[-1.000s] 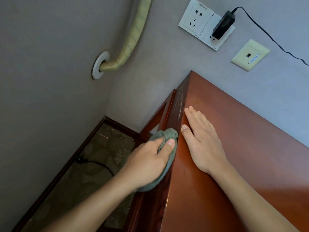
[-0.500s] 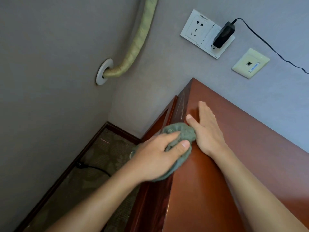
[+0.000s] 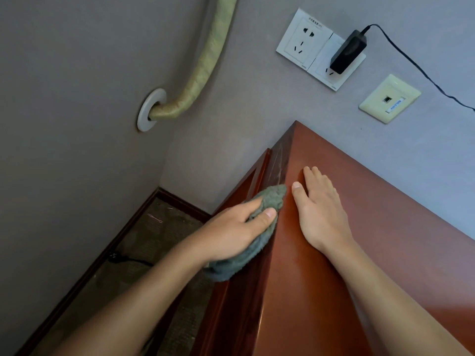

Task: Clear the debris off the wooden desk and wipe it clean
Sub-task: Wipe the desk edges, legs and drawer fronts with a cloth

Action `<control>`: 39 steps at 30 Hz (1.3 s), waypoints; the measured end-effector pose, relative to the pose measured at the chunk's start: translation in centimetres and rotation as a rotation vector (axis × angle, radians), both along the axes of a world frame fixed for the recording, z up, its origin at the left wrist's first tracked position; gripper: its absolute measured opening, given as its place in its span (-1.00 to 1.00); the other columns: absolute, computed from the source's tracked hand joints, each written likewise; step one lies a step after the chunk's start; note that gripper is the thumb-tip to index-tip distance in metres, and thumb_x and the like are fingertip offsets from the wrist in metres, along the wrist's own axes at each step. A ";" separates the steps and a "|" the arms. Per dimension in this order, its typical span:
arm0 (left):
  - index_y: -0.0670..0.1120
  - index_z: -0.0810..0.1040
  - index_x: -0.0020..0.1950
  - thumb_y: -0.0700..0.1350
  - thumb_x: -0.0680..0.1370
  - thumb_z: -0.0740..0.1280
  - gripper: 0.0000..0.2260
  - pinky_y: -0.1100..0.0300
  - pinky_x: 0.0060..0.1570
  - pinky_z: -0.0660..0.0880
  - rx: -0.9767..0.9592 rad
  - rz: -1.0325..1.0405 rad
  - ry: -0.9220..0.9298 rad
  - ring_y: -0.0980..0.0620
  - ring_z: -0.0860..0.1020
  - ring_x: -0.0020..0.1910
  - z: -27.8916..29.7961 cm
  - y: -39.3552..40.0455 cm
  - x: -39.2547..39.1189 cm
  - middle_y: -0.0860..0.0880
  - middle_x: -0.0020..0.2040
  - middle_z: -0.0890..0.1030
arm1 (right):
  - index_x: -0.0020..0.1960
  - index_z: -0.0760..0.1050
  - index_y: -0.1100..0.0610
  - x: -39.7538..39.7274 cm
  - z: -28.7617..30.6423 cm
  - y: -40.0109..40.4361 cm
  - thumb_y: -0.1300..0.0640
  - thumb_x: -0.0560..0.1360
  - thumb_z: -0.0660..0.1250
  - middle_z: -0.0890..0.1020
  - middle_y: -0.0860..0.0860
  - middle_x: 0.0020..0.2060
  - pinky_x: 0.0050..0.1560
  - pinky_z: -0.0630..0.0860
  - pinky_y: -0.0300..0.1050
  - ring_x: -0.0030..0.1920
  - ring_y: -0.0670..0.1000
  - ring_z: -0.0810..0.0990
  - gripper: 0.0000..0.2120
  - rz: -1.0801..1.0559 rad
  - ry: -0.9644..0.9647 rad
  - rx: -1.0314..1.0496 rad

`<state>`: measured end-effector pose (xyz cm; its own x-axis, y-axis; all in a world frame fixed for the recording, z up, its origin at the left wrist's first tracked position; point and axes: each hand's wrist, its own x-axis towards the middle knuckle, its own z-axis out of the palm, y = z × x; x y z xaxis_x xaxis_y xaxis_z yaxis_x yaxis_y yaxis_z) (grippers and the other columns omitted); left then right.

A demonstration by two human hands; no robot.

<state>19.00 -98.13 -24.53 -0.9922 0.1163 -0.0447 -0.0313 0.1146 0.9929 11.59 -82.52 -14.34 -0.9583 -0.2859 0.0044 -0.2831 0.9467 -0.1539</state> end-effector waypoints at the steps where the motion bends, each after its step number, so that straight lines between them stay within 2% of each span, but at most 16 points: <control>1: 0.36 0.27 0.57 0.55 0.52 0.06 -0.35 0.02 0.51 0.30 -0.013 -0.001 -0.015 0.21 0.38 0.50 -0.1 -0.2 -0.9 0.29 0.51 0.43 | 0.71 -0.03 -0.03 0.0 0.0 0.0 -0.18 0.74 -0.09 -0.02 -0.08 0.69 0.67 -0.12 0.01 0.68 -0.04 -0.09 -0.41 -0.002 0.001 0.006; 4: 0.13 0.25 0.65 0.45 0.60 0.01 -0.31 -0.05 0.59 0.18 -0.122 -0.008 -0.140 0.04 0.28 0.59 -0.3 -0.9 -3.8 0.10 0.61 0.33 | 0.71 -0.03 -0.03 0.2 0.2 -0.2 -0.17 0.74 -0.09 -0.02 -0.09 0.69 0.66 -0.11 0.00 0.68 -0.05 -0.10 -0.42 -0.011 -0.012 0.005; 6: 0.05 0.20 0.68 0.34 0.68 0.01 -0.36 -0.03 0.62 0.10 -0.165 -0.060 -0.154 0.02 0.21 0.63 -0.9 -1.2 -4.5 0.04 0.65 0.24 | 0.71 -0.03 -0.03 0.3 0.2 -0.2 -0.17 0.74 -0.09 -0.02 -0.09 0.69 0.66 -0.11 0.00 0.68 -0.05 -0.10 -0.42 -0.007 -0.009 0.006; 8: 0.15 0.14 0.68 0.38 0.66 0.03 -0.37 0.00 0.63 0.09 -0.150 -0.068 -0.102 0.10 0.17 0.63 -0.9 -1.1 -4.8 0.12 0.65 0.21 | 0.71 -0.03 -0.03 0.2 0.2 -0.2 -0.17 0.74 -0.10 -0.03 -0.08 0.69 0.66 -0.11 0.00 0.68 -0.04 -0.11 -0.42 -0.003 -0.007 0.012; 11: 0.28 0.10 0.66 0.59 0.48 0.06 -0.20 0.01 0.62 0.12 -0.064 -0.054 0.019 0.25 0.15 0.61 -2.1 -1.0 -3.9 0.26 0.64 0.20 | 0.71 -0.05 -0.01 0.1 0.1 -0.2 -0.16 0.74 -0.11 -0.04 -0.06 0.70 0.67 -0.12 0.00 0.68 -0.03 -0.11 -0.42 0.008 -0.003 0.037; 15: 0.27 0.14 0.65 0.64 0.44 0.06 -0.14 -0.02 0.60 0.16 -0.040 -0.058 -0.045 0.19 0.21 0.60 -2.0 -1.1 -5.5 0.23 0.62 0.26 | 0.71 -0.08 0.00 0.0 0.1 -0.3 -0.15 0.73 -0.14 -0.06 -0.05 0.70 0.67 -0.15 0.00 0.68 -0.01 -0.12 -0.41 0.012 -0.007 0.072; 17: 0.13 0.18 0.67 0.54 0.54 0.02 -0.20 -0.04 0.61 0.15 -0.113 -0.074 -0.086 0.07 0.22 0.62 -1.0 -1.4 -6.6 0.11 0.64 0.27 | 0.71 -0.10 0.00 0.0 0.1 -0.4 -0.15 0.73 -0.16 -0.07 -0.04 0.70 0.67 -0.14 0.01 0.68 -0.01 -0.13 -0.41 0.016 -0.011 0.091; 19: 0.04 0.19 0.68 0.36 0.67 0.02 -0.35 -0.02 0.61 0.12 -0.162 -0.101 -0.077 0.04 0.21 0.62 -0.9 -1.6 -7.2 0.04 0.64 0.26 | 0.71 -0.11 0.01 -0.1 0.1 -0.4 -0.14 0.73 -0.17 -0.07 -0.02 0.70 0.67 -0.13 0.04 0.68 0.01 -0.12 -0.41 0.023 -0.008 0.104; 20: 0.07 0.16 0.68 0.34 0.68 0.04 -0.37 -0.01 0.62 0.11 -0.155 -0.101 -0.063 0.07 0.18 0.63 -1.1 -1.6 -7.5 0.07 0.65 0.23 | 0.71 -0.11 0.01 -0.1 0.1 -0.4 -0.14 0.72 -0.17 -0.07 -0.02 0.70 0.67 -0.12 0.04 0.68 0.01 -0.13 -0.41 0.026 -0.007 0.105; 24: 0.27 0.09 0.66 0.56 0.49 0.15 -0.20 -0.02 0.63 0.11 -0.036 -0.080 0.031 0.26 0.12 0.62 -3.1 -1.7 -6.8 0.28 0.64 0.17 | 0.71 -0.12 -0.04 -0.1 0.1 -0.3 -0.16 0.73 -0.15 -0.09 -0.08 0.69 0.67 -0.16 0.00 0.68 -0.03 -0.16 -0.41 0.012 -0.019 0.078; 28: 0.30 0.15 0.64 0.40 0.60 0.17 -0.37 0.04 0.59 0.18 0.002 -0.119 0.019 0.25 0.22 0.58 -2.7 -1.9 -7.3 0.28 0.60 0.27 | 0.71 -0.10 -0.07 -0.1 0.2 -0.1 -0.18 0.73 -0.11 -0.07 -0.11 0.69 0.66 -0.15 -0.02 0.67 -0.06 -0.16 -0.41 -0.002 -0.020 0.038; 31: 0.19 0.15 0.67 0.37 0.64 0.12 -0.37 0.02 0.60 0.15 -0.063 -0.144 -0.027 0.15 0.24 0.59 -1.3 -2.4 -8.5 0.20 0.61 0.28 | 0.71 -0.07 -0.06 0.1 0.4 -0.3 -0.17 0.73 -0.09 -0.06 -0.12 0.69 0.64 -0.16 -0.05 0.67 -0.06 -0.15 -0.41 -0.016 -0.021 0.029; 33: 0.11 0.14 0.69 0.26 0.71 0.10 -0.43 0.14 0.55 0.11 -0.100 -0.169 -0.042 0.11 0.23 0.60 -0.5 -2.6 -9.4 0.14 0.62 0.27 | 0.71 -0.07 -0.06 0.3 0.4 -0.3 -0.17 0.73 -0.09 -0.06 -0.12 0.69 0.62 -0.17 -0.07 0.67 -0.07 -0.14 -0.41 -0.015 -0.023 0.036; 35: 0.13 0.11 0.69 0.22 0.73 0.09 -0.46 0.21 0.49 0.11 -0.092 -0.161 -0.040 0.14 0.20 0.59 -0.2 -2.6 -9.7 0.16 0.63 0.23 | 0.71 -0.07 -0.05 0.3 0.6 -0.4 -0.16 0.73 -0.08 -0.05 -0.11 0.69 0.63 -0.16 -0.07 0.67 -0.06 -0.14 -0.41 -0.013 -0.026 0.042; 39: 0.19 0.10 0.68 0.14 0.74 0.12 -0.50 0.16 0.59 0.10 -0.035 -0.114 0.042 0.24 0.16 0.59 -1.3 -2.1 -8.5 0.24 0.62 0.21 | 0.71 -0.07 -0.06 0.4 0.6 -0.6 -0.16 0.73 -0.09 -0.04 -0.09 0.69 0.65 -0.13 -0.03 0.67 -0.04 -0.13 -0.42 -0.020 -0.033 0.056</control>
